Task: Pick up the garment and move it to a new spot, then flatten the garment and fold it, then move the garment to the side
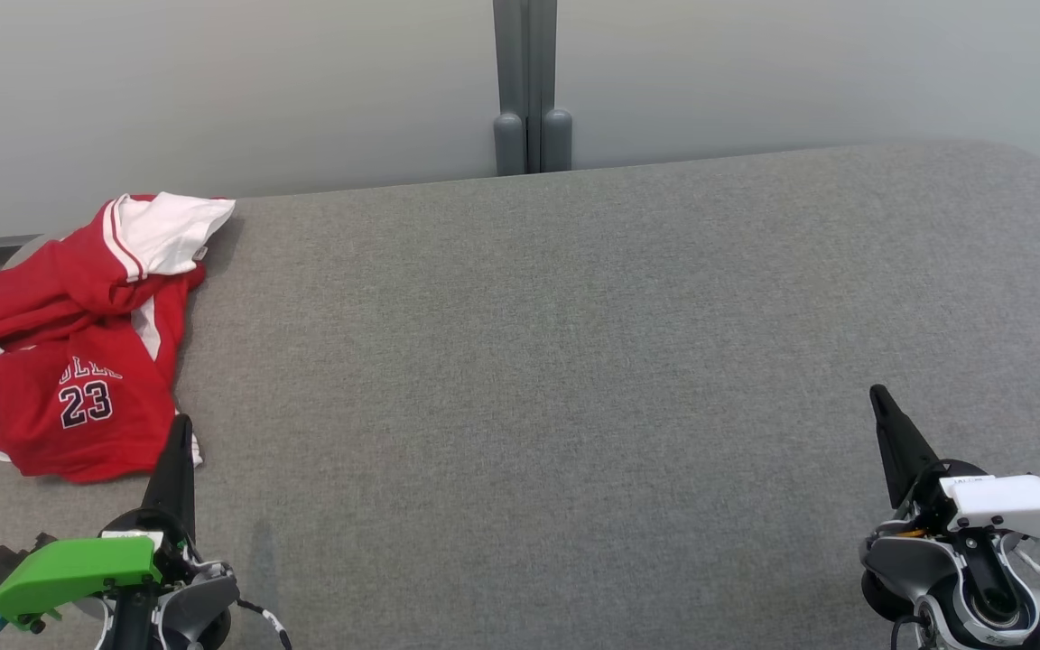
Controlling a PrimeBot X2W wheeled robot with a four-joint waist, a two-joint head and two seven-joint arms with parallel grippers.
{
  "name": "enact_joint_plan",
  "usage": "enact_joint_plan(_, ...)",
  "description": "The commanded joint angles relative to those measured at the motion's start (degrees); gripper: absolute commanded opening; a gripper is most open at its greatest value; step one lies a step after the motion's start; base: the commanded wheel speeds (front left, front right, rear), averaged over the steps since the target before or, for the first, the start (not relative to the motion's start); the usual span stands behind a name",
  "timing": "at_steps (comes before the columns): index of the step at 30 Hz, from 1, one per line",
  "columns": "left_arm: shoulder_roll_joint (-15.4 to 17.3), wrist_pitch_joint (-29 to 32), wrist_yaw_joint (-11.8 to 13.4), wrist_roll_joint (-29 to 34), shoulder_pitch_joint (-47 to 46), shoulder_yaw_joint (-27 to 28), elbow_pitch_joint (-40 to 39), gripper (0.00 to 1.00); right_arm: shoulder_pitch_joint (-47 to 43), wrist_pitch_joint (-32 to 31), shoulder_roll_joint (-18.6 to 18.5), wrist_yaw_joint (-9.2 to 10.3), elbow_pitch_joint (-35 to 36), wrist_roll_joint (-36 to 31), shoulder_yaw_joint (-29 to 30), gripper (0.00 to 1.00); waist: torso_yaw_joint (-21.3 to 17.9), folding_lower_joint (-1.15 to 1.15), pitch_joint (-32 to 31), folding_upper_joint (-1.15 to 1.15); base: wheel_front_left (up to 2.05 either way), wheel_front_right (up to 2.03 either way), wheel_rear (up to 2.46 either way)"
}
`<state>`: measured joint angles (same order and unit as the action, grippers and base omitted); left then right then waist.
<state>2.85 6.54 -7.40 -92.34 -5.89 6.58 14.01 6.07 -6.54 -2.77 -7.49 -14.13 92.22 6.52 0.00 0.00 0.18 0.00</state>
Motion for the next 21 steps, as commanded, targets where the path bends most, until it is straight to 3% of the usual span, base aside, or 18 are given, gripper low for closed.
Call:
enact_joint_plan(1,0.05,0.13,-0.29,-0.15,-0.68,0.08,-0.09,0.00,0.34,-0.12,-0.22,0.00,0.27,0.40,0.06,0.00,0.00,0.00,0.00,0.00,0.00,0.00,0.00)
enact_joint_plan(12,0.05,0.13,-0.30,-0.16,-0.68,0.08,-0.09,0.00,0.34,-0.12,-0.22,0.00,0.27,0.40,0.06,0.00,0.00,0.00,0.00,0.00,0.00,0.00,0.00)
enact_joint_plan(13,0.00,-0.01,-0.01,0.00,0.00,-0.01,0.00,1.00,0.00,0.01,0.00,0.00,0.00,-0.01,-0.01,1.00,0.00,0.00,0.00,0.00,0.00,0.00,0.00)
enact_joint_plan(21,-0.30,-1.42,0.02,0.47,1.36,-1.81,1.22,1.00,-1.62,1.38,0.38,0.01,-1.17,-0.60,-0.86,1.00,0.01,0.00,-0.02,0.00,0.00,0.00,0.00)
